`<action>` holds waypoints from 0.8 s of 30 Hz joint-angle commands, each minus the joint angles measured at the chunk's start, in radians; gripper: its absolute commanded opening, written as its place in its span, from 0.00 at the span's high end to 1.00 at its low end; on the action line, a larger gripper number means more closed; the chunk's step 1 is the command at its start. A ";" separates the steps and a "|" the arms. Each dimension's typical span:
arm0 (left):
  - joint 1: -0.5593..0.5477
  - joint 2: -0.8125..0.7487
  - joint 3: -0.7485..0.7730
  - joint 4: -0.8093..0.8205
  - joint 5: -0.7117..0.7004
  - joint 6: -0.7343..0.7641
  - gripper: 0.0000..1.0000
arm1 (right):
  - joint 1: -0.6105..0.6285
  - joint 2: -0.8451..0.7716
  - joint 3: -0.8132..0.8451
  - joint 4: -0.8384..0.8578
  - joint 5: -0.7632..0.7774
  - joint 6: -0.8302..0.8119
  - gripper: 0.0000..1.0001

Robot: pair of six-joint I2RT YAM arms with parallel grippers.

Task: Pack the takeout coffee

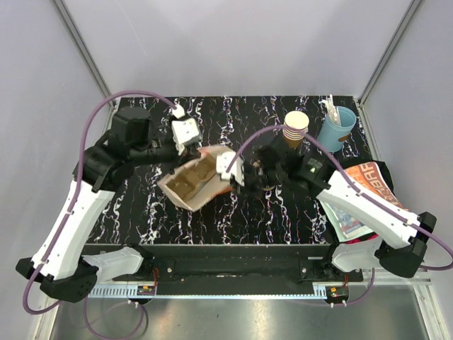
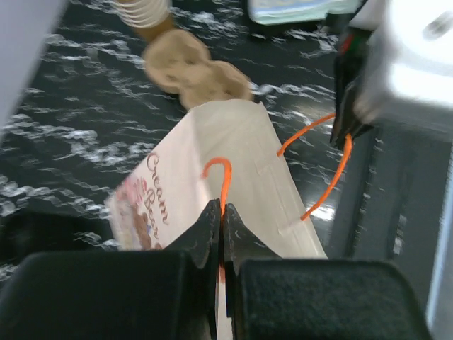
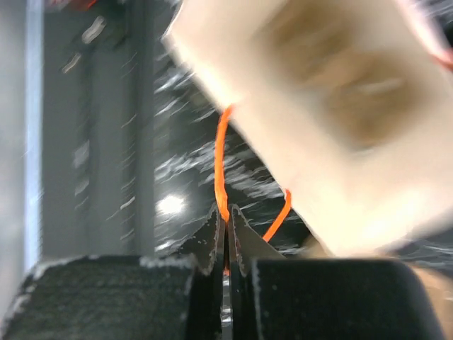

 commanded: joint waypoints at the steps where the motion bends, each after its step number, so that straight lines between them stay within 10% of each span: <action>1: -0.001 0.029 0.081 0.188 -0.317 -0.133 1.00 | 0.008 0.060 0.335 0.031 0.225 0.024 1.00; 24: 0.079 -0.030 -0.239 0.438 -0.488 -0.195 1.00 | 0.043 0.201 0.589 0.047 0.256 0.119 1.00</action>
